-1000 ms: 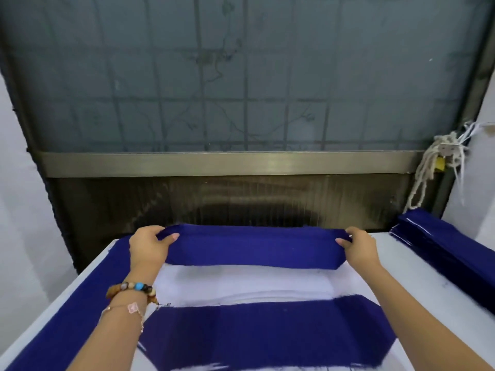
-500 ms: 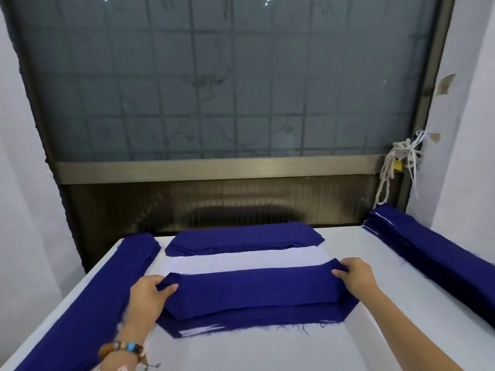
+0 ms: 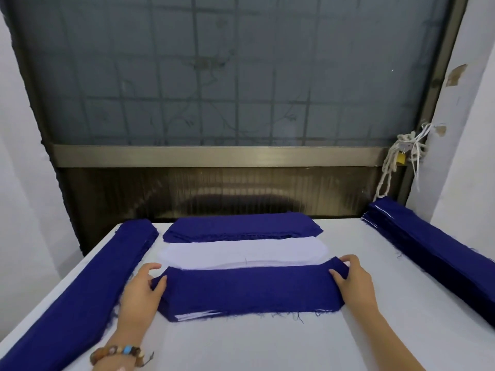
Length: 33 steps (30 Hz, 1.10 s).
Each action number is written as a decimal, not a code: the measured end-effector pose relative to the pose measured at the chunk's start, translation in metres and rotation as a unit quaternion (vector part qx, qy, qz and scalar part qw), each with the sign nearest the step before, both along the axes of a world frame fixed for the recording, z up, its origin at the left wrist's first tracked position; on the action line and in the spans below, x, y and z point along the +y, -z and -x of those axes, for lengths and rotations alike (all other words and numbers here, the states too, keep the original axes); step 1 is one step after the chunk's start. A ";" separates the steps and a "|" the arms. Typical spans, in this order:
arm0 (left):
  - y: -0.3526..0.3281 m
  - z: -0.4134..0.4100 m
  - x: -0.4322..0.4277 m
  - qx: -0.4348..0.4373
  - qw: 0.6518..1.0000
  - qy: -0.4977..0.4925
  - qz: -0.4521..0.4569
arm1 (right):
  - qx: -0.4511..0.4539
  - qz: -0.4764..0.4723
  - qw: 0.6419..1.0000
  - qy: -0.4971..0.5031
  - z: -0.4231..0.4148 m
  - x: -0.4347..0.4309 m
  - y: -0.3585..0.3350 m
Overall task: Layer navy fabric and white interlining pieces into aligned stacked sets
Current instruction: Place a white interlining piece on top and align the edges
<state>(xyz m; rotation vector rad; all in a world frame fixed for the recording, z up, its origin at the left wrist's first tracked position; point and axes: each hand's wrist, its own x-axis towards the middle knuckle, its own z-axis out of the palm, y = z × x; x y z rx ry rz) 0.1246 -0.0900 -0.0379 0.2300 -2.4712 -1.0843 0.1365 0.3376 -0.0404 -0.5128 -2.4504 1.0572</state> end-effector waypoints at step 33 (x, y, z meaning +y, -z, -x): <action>0.002 -0.008 -0.003 -0.007 1.000 -0.028 0.008 | 0.017 -0.009 0.999 0.044 0.002 0.004 0.007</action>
